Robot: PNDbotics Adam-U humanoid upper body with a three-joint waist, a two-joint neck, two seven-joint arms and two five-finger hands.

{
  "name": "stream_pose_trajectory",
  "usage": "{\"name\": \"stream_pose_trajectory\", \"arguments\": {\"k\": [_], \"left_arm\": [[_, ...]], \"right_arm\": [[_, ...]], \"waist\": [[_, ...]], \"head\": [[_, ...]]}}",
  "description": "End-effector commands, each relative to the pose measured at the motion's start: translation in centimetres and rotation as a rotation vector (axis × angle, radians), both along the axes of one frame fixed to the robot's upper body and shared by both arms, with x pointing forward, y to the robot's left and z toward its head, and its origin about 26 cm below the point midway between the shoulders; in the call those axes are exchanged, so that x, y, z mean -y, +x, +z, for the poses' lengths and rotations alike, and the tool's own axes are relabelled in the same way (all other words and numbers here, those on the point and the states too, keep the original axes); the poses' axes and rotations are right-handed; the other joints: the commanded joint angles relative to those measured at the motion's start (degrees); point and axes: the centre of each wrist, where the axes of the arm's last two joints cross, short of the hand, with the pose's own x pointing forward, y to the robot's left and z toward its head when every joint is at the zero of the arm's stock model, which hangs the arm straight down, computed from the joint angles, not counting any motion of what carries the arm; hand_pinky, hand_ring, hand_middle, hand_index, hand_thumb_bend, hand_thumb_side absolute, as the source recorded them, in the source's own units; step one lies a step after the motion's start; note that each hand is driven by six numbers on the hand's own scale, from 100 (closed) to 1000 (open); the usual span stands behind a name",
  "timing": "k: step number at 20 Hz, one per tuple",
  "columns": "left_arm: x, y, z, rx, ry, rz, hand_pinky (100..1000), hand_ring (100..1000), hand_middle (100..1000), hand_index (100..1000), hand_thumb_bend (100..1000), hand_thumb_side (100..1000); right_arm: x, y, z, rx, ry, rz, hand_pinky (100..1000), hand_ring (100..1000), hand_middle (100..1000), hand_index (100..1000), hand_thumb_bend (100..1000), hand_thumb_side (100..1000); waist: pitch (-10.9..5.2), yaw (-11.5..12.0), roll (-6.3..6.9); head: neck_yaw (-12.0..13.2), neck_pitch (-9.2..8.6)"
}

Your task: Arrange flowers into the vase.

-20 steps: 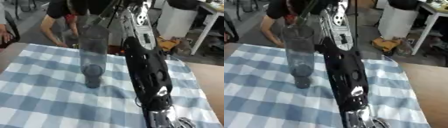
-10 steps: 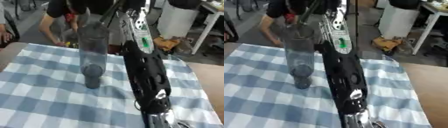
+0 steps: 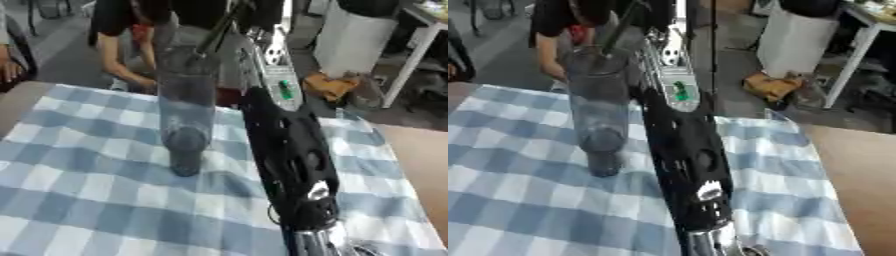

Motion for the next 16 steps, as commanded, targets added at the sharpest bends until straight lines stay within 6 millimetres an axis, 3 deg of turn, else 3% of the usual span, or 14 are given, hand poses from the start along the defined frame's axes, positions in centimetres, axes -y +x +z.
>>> {"name": "stream_pose_trajectory", "arguments": {"k": [1, 16], "left_arm": [[-0.1, -0.2, 0.8, 0.031, 0.027, -0.001, 512, 606, 497, 870, 100, 895], [-0.3, -0.2, 0.7, 0.020, 0.032, 0.005, 512, 605, 497, 870, 100, 896]], "right_arm": [[-0.2, -0.5, 1.4, 0.043, -0.021, -0.014, 100, 100, 100, 100, 100, 798], [0.7, 0.9, 1.3, -0.029, -0.122, -0.084, 100, 100, 100, 100, 100, 807]], "waist": [[-1.04, 0.11, 0.45], [-1.32, 0.01, -0.41]], "head": [[-0.25, -0.96], [-0.69, -0.64]]}}
